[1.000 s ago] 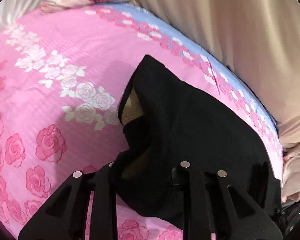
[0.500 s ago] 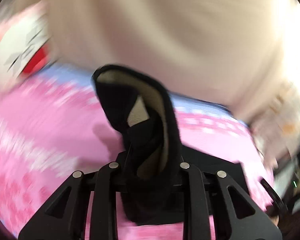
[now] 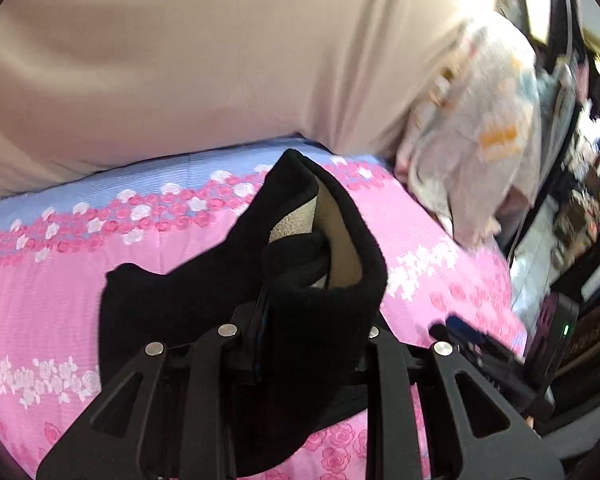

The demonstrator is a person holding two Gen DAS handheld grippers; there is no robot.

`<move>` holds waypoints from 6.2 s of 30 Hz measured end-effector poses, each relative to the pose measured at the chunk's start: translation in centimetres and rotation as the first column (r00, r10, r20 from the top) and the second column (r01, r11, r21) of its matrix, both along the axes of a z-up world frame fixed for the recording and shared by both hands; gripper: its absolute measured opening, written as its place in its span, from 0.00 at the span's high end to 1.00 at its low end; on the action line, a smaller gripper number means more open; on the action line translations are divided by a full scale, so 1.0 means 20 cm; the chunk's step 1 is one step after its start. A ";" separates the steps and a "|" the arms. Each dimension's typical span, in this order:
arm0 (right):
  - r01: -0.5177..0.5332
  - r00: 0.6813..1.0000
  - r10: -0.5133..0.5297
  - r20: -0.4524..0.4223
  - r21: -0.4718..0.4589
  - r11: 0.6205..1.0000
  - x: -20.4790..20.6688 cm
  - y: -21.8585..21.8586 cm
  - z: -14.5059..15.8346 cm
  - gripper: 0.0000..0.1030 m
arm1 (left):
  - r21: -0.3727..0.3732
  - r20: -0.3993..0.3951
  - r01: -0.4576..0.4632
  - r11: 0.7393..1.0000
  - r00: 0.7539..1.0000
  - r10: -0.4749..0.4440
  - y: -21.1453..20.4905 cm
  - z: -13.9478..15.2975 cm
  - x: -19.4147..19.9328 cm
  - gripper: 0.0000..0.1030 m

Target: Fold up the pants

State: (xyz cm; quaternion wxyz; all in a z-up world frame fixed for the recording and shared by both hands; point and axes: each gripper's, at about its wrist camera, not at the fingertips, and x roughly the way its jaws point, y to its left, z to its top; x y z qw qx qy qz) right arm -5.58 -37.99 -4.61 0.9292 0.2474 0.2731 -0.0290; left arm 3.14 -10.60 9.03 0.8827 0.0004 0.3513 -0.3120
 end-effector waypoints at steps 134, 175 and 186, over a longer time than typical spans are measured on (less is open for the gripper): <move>-0.616 0.788 0.612 0.064 0.079 0.784 0.70 1.16 0.42 0.90 | -0.014 -0.125 -0.605 0.796 0.791 0.599 1.64 -0.45 -0.08 0.14; -0.021 0.970 0.010 -0.243 -0.043 0.999 0.27 -0.06 -0.16 0.56 | -0.043 -0.471 -0.265 0.963 0.856 0.214 0.53 -0.81 0.35 0.05; -0.097 0.987 0.120 -0.111 0.191 0.977 0.32 0.01 -0.15 0.66 | -0.102 -0.356 -0.180 0.978 0.925 0.133 0.51 -0.71 0.32 0.69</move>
